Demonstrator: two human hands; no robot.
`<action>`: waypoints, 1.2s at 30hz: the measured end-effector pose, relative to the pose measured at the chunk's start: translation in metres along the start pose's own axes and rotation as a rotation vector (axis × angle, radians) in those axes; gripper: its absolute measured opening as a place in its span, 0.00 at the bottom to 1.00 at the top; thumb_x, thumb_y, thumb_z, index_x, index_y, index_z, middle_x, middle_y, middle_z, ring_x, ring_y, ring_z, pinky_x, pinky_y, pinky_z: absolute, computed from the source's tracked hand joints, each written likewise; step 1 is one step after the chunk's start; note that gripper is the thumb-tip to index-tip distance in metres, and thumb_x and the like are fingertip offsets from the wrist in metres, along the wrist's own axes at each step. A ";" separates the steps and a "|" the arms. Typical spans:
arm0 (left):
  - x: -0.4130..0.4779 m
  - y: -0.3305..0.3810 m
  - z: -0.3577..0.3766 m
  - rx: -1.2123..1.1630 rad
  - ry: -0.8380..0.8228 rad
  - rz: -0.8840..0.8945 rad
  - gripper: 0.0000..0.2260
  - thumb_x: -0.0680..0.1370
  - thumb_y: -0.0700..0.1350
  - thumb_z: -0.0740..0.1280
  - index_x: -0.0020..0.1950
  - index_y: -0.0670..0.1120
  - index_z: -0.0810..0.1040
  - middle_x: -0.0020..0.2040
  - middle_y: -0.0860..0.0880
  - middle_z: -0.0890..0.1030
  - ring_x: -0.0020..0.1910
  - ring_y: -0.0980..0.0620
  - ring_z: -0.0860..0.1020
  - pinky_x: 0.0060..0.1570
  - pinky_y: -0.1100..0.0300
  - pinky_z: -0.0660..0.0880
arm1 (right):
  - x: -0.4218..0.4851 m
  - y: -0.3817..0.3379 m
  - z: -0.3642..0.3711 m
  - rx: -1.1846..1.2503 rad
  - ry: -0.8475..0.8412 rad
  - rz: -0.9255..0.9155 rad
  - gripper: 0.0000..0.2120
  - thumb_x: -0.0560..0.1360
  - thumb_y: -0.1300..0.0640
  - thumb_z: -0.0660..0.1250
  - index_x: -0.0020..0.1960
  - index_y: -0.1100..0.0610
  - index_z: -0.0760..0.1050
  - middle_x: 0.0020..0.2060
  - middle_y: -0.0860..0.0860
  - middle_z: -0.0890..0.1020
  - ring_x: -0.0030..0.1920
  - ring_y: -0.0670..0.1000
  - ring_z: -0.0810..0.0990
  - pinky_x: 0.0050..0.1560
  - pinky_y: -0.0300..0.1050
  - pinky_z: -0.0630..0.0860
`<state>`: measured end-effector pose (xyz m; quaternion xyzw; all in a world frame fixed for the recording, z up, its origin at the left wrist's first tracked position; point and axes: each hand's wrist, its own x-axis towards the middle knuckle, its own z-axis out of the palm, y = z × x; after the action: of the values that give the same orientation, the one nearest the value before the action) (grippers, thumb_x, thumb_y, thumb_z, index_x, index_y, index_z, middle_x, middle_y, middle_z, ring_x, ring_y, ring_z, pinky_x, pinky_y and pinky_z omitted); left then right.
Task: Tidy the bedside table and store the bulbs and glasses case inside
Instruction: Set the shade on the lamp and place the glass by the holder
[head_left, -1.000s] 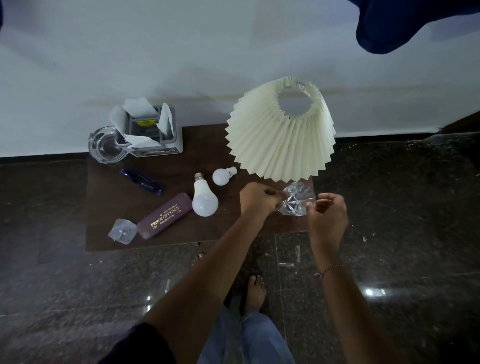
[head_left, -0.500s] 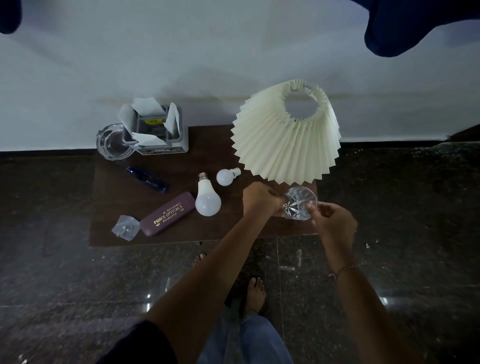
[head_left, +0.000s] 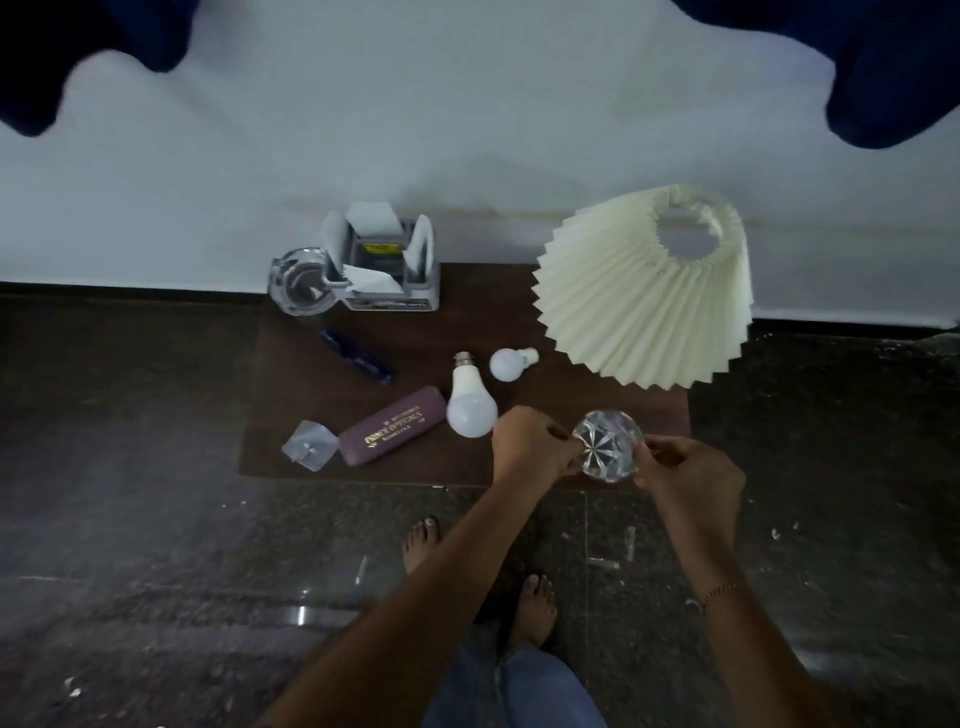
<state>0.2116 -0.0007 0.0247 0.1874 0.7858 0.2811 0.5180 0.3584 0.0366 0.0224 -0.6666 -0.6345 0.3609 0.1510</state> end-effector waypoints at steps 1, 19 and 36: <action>-0.003 -0.004 -0.009 -0.013 0.018 -0.005 0.04 0.68 0.37 0.72 0.35 0.37 0.82 0.35 0.40 0.85 0.35 0.45 0.84 0.42 0.49 0.82 | -0.005 -0.006 0.005 0.009 -0.015 -0.010 0.09 0.71 0.57 0.72 0.48 0.60 0.82 0.36 0.51 0.84 0.30 0.42 0.82 0.29 0.34 0.80; -0.030 -0.011 -0.214 -0.133 0.264 0.017 0.07 0.67 0.40 0.75 0.29 0.47 0.81 0.23 0.54 0.79 0.22 0.61 0.78 0.27 0.69 0.76 | -0.043 -0.185 0.088 0.050 -0.114 -0.272 0.07 0.69 0.57 0.72 0.46 0.58 0.84 0.33 0.53 0.85 0.31 0.45 0.82 0.33 0.33 0.78; 0.030 0.002 -0.339 -0.083 0.434 0.055 0.05 0.65 0.39 0.72 0.28 0.41 0.82 0.28 0.49 0.83 0.30 0.55 0.82 0.41 0.61 0.80 | 0.000 -0.298 0.183 0.077 -0.264 -0.392 0.06 0.72 0.58 0.69 0.45 0.60 0.83 0.31 0.55 0.84 0.27 0.45 0.82 0.33 0.39 0.82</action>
<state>-0.1123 -0.0654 0.1081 0.1225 0.8612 0.3610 0.3361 0.0159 0.0338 0.0913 -0.4715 -0.7518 0.4326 0.1593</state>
